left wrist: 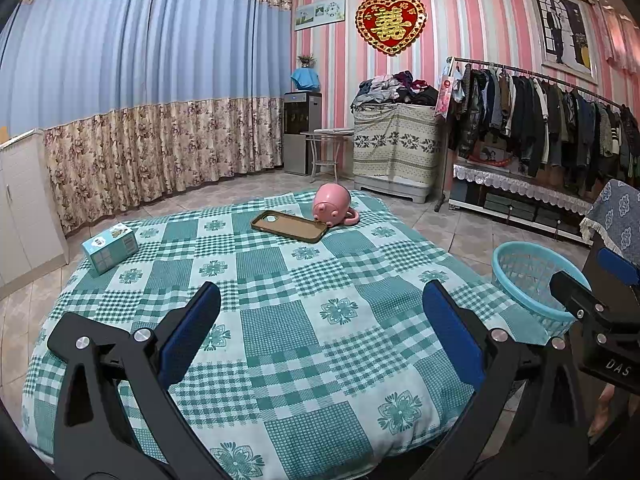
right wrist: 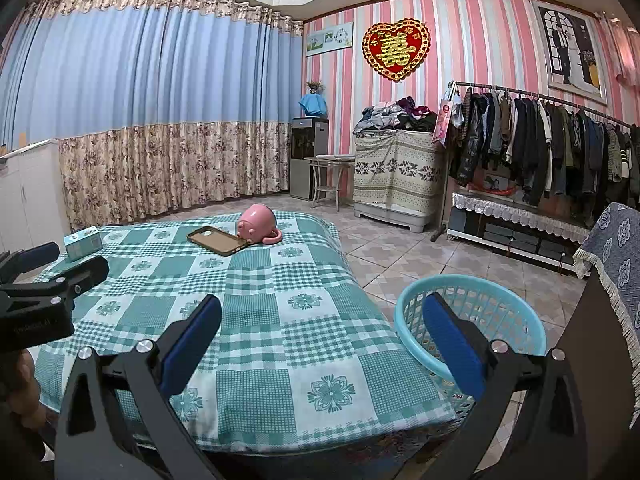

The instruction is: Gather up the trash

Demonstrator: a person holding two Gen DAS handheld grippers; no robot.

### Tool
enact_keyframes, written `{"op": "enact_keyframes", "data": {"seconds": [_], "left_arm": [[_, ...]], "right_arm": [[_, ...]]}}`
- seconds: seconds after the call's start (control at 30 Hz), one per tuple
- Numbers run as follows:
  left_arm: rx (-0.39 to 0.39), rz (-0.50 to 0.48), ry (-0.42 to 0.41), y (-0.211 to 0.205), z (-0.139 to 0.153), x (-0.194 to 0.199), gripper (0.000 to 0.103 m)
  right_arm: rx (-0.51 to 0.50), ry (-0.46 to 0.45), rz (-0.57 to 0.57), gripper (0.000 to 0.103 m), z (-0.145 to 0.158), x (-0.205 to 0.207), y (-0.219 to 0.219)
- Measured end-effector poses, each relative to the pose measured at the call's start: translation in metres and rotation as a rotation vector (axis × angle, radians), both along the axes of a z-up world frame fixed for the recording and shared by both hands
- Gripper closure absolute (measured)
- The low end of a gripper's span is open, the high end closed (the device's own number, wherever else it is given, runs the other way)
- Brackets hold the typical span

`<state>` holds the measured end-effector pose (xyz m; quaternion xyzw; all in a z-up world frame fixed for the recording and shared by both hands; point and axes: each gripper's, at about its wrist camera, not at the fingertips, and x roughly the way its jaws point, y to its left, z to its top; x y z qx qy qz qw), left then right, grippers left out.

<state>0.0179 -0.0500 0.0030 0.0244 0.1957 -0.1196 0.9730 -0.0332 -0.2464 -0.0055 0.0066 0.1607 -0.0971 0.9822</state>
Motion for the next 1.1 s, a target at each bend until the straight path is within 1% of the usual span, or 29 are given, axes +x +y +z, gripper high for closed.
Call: {"op": "enact_keyframes", "data": {"seconds": [1.1], "left_arm": [[-0.001,0.002,-0.009,0.0033,0.0032,-0.0017,0.005]], "right_arm": [[0.000,0.001,0.001,0.005,-0.0007,0.0000,0.0014]]}}
